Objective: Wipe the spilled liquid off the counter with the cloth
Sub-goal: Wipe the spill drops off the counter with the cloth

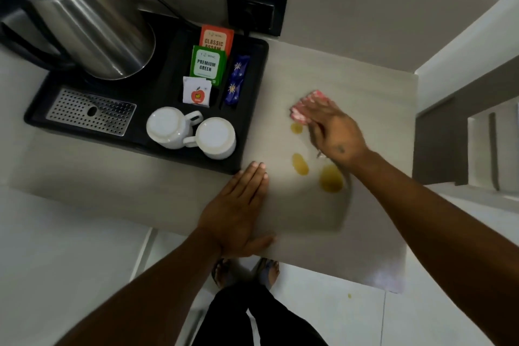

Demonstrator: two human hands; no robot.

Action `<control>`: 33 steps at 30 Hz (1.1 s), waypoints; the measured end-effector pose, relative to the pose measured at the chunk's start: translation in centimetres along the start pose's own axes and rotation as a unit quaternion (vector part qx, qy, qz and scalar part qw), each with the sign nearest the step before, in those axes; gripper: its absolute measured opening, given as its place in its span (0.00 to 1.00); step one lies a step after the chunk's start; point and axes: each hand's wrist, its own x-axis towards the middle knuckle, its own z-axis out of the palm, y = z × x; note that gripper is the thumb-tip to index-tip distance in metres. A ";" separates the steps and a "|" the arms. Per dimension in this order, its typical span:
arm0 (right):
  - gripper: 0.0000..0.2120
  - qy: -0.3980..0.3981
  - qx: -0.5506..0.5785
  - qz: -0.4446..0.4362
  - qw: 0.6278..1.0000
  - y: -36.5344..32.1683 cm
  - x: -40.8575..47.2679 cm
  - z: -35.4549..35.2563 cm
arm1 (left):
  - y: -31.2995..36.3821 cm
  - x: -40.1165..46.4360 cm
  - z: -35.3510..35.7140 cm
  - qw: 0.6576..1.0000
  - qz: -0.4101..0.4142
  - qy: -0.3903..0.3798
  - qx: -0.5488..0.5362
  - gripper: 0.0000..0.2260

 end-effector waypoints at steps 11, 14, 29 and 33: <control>0.22 -0.064 0.013 0.000 0.998 -3.9 6.5 1.2 | 0.0 -0.1 0.1 1.000 0.006 0.002 -0.005 0.48; 0.19 -0.101 0.020 -0.117 0.988 -2.3 0.5 0.1 | -0.2 0.0 0.3 1.000 0.011 0.015 -0.009 0.48; 0.18 -0.118 0.043 -0.088 0.988 -3.6 -5.7 -1.1 | -0.1 0.0 0.4 1.000 0.009 0.016 0.010 0.49; 0.18 -0.090 0.023 0.001 0.996 0.8 -7.7 -3.6 | -0.1 0.0 0.6 1.000 0.006 0.013 0.019 0.50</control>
